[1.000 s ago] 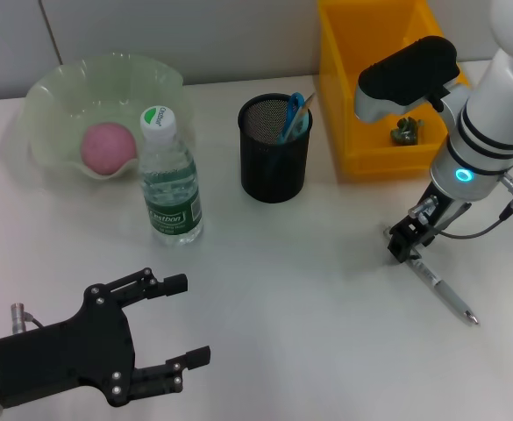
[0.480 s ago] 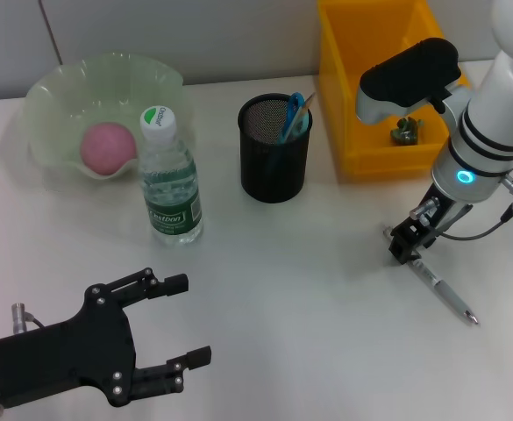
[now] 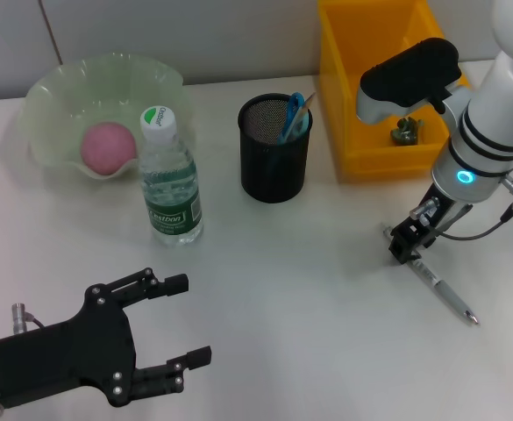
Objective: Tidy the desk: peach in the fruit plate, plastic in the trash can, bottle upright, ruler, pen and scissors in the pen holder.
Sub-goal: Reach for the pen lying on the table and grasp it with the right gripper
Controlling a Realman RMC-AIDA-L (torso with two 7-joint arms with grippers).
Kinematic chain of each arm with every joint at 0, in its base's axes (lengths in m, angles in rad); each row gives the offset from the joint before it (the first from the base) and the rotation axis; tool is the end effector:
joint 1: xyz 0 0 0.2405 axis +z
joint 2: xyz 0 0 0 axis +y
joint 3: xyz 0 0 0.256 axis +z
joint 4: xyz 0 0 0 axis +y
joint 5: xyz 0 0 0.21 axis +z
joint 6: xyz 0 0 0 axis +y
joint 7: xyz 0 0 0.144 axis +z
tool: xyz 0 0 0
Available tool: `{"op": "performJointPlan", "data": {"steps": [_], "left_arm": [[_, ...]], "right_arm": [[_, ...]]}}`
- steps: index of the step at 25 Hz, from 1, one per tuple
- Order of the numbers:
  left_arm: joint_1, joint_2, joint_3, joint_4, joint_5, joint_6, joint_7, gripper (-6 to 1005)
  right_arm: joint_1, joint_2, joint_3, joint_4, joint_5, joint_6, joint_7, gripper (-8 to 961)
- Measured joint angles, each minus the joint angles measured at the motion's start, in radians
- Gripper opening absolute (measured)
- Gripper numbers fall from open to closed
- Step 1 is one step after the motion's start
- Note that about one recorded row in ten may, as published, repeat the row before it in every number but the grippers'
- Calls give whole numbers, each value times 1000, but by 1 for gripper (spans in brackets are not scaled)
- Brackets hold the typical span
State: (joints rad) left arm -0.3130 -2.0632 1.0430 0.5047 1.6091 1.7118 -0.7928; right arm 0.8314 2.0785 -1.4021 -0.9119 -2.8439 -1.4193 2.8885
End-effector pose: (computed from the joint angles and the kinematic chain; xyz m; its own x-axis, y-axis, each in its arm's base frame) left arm -0.2752 0.2435 -0.0302 0.7728 -0.0242 0.6342 0.1282 -0.9727 -0.1933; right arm 0.2117 0.3887 -0.0266 0.4395 -0.8650 0.2421 -0.5937 -0.4820 -0.6444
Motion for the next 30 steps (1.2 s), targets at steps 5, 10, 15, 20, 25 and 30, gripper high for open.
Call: {"op": "performJointPlan", "data": {"steps": [5, 10, 15, 20, 25, 30], "left_arm": [[2, 0, 0, 0, 0, 1, -2, 797], [2, 0, 0, 0, 0, 2, -3, 798], [2, 1, 0, 0, 0, 7, -6, 798], [2, 2, 0, 0, 0, 9, -6, 798], [4, 2, 0, 0, 0, 9, -6, 797], [3, 2, 0, 0, 0, 10, -6, 797]], "right_arm": [[0, 0, 0, 1, 0, 1, 0, 411], [0, 0, 0, 1, 0, 2, 0, 410], [0, 0, 2, 1, 0, 2, 0, 410], [0, 0, 2, 1, 0, 3, 0, 410], [0, 0, 2, 0, 0, 4, 0, 410], [0, 0, 2, 0, 0, 4, 0, 410]]}}
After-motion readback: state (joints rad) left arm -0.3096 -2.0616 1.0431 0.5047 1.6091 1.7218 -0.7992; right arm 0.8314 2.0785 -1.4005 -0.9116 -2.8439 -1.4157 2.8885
